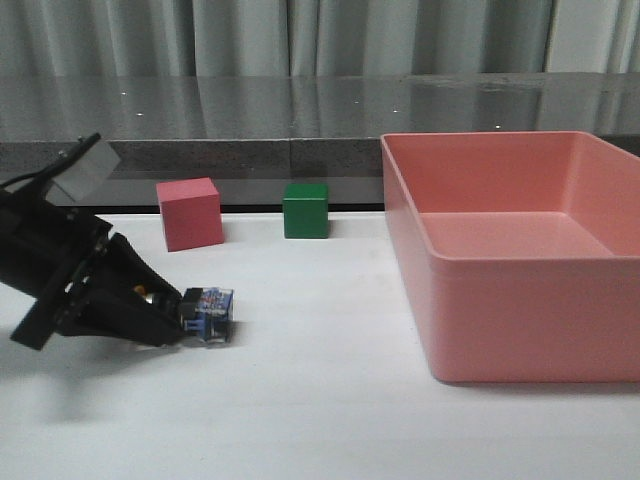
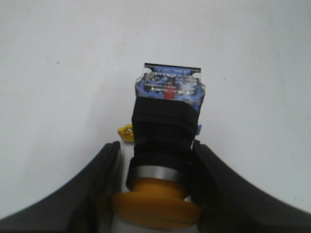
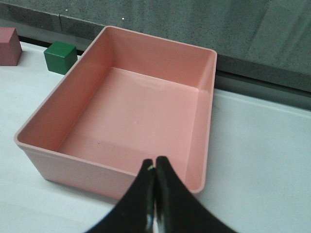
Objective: Place and stand button with both arms
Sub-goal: 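Lift the button and rotate it so the yellow cap points up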
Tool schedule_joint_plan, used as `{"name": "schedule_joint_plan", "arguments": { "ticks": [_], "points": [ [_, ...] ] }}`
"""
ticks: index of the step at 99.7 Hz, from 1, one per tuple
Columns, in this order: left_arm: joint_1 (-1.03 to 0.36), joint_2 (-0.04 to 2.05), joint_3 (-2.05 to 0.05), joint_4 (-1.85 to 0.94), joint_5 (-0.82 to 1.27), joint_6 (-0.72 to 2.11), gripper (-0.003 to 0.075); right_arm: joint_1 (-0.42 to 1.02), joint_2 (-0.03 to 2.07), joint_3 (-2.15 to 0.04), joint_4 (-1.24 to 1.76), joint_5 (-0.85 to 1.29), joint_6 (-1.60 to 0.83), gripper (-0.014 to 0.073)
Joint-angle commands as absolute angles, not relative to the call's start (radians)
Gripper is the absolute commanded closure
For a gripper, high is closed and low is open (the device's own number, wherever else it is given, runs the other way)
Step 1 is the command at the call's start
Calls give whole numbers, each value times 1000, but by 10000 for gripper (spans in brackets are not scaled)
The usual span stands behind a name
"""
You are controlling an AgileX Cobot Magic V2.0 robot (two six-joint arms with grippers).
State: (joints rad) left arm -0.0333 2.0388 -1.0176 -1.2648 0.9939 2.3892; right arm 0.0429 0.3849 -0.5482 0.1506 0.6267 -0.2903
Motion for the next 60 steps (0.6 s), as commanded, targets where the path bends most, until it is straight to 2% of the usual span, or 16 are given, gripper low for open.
{"name": "schedule_joint_plan", "arguments": {
  "ticks": [1, 21, 39, 60],
  "points": [
    [-21, 1917, -1072, -1229, 1082, 2267, 740, 35, 392, -572, 152, 547, -291, 654],
    [-77, 1731, -1239, -793, 1011, 1830, 740, 35, 392, -572, 152, 545, -291, 654],
    [-224, 1693, -1430, -242, 1026, 1379, 739, 35, 392, -572, 152, 545, -291, 654],
    [-407, 1713, -1484, 64, 1024, 1259, 739, 35, 392, -572, 152, 545, -291, 654]
  ]
}}
